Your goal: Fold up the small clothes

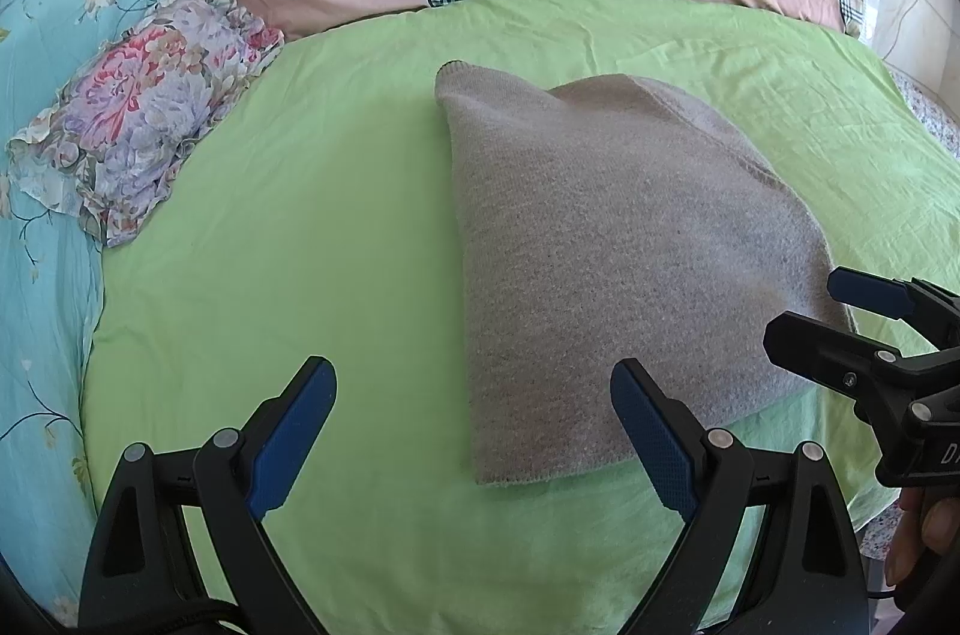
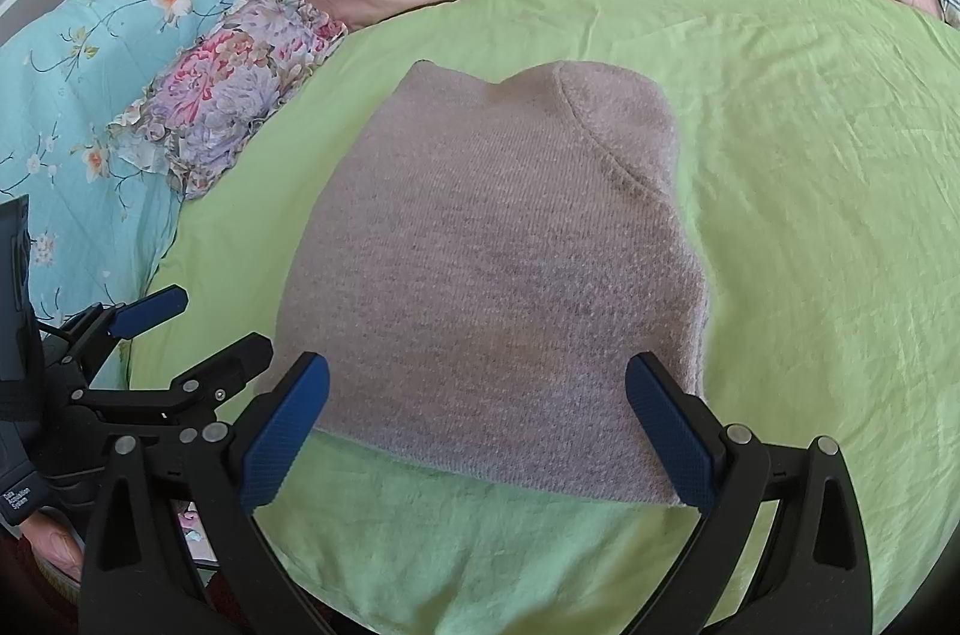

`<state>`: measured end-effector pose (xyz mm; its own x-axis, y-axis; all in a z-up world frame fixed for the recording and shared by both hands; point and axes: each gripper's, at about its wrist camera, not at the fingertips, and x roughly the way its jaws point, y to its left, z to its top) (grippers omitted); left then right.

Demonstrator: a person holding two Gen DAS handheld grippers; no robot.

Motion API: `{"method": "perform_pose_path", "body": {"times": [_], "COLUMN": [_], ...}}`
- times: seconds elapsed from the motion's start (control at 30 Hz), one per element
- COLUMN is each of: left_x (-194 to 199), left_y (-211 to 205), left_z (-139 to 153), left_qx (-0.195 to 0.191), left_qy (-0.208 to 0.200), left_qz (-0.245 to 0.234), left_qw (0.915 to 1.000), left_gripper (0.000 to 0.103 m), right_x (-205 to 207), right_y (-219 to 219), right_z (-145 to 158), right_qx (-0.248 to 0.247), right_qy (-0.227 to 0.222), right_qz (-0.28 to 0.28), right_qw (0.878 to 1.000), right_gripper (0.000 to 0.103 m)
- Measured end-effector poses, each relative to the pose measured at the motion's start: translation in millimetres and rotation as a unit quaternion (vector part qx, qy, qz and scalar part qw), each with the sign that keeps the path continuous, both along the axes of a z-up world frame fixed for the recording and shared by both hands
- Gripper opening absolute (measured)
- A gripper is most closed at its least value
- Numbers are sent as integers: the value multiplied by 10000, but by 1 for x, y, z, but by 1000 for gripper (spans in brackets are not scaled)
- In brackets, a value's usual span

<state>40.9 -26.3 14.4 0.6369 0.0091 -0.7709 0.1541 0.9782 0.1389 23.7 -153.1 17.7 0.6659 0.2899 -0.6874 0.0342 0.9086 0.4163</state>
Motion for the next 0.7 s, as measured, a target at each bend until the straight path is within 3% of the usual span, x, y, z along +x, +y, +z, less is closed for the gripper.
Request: {"method": "perform_pose_path", "body": {"times": [0.7], "left_x": [29], "left_y": [5], "left_z": [10], "left_qx": [-34], "left_qy": [-68], "left_qz": [162], "left_qw": [9998], "left_gripper": [93], "right_x": [19], "right_y": [-23], "right_z": [7], "right_qx": [-103], "right_qy": [-172], "right_qz": [-61], "right_qw": [9998], "right_gripper": [99]}}
